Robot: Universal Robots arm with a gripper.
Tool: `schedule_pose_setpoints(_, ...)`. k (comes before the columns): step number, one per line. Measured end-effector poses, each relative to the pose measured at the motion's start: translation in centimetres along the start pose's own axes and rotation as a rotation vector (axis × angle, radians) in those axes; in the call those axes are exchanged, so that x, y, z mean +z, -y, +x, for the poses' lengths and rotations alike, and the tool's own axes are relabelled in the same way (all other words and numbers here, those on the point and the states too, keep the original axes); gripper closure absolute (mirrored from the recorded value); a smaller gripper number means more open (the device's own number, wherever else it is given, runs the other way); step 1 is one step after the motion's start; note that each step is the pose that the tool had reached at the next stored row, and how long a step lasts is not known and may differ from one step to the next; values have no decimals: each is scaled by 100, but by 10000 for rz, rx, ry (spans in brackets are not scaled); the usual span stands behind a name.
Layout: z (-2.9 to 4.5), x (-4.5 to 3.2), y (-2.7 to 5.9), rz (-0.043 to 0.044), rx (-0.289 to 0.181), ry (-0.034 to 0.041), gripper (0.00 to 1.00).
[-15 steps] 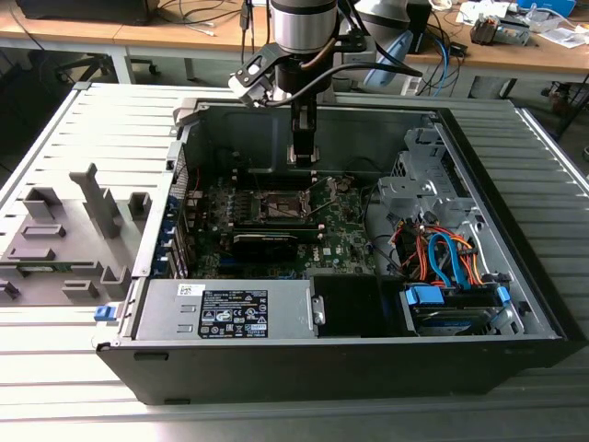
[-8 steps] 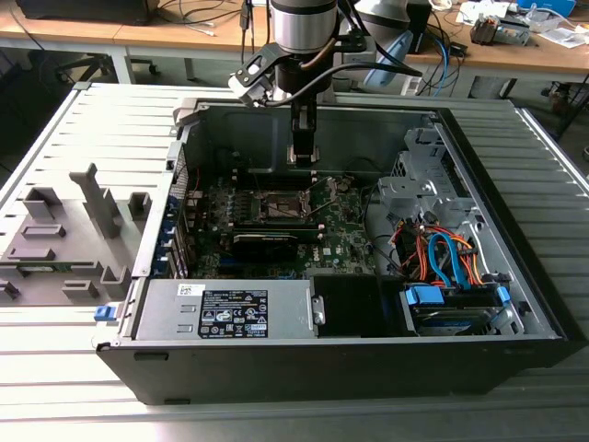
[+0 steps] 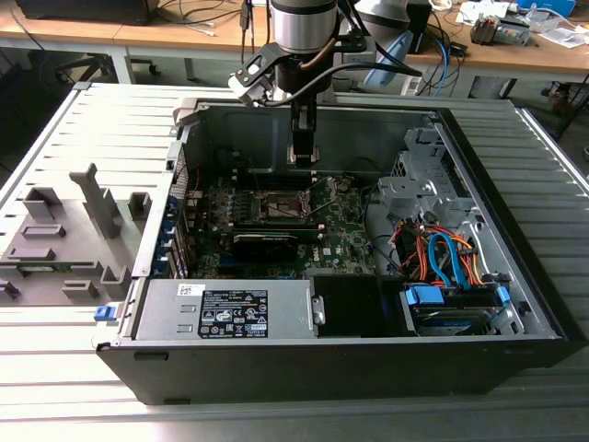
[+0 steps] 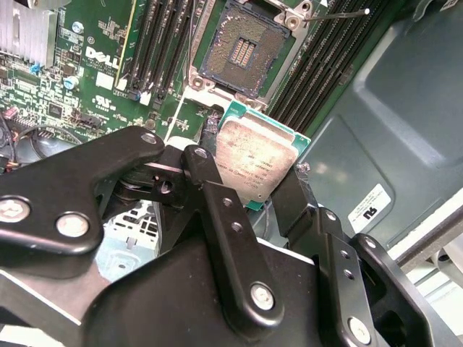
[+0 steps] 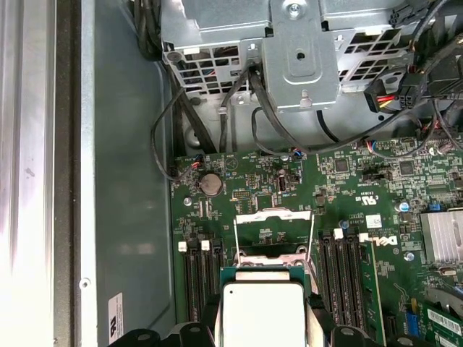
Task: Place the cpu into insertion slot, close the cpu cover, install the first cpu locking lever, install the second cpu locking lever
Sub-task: 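Place the cpu into insertion slot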
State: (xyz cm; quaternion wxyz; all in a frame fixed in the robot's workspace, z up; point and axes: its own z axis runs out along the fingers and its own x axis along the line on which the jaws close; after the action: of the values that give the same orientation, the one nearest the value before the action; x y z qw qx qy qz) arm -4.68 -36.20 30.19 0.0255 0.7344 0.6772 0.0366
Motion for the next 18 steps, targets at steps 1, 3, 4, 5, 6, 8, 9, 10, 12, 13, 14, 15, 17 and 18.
schedule_pose_setpoints(1, 0, 0, 0, 0, 5, 1, 46)
schedule_pose_setpoints(3, 0, 0, 0, -1, 15, 2, 46)
schedule_pose_setpoints(4, 0, 0, 0, 0, 22, 2, 46)
schedule_pose_setpoints(5, 0, 0, 0, 0, 27, 2, 46)
schedule_pose_setpoints(6, 0, 0, 0, -1, 31, 3, 46)
schedule_pose_setpoints(8, 0, 0, 0, -1, 41, 3, 46)
schedule_pose_setpoints(9, 0, 0, 0, -1, 47, 4, 46)
schedule_pose_setpoints(10, 0, 0, 0, -1, 52, 5, 46)
schedule_pose_setpoints(12, 0, 0, 0, -1, 62, 6, 46)
schedule_pose_setpoints(13, 0, 0, 0, -1, 66, 6, 46)
schedule_pose_setpoints(14, 0, 0, 0, -2, 74, 6, 46)
schedule_pose_setpoints(15, 0, 0, 0, -2, 86, 8, 46)
schedule_pose_setpoints(17, 0, 0, 0, -2, 100, 9, 46)
schedule_pose_setpoints(18, 0, 0, 0, -2, 110, 10, 46)
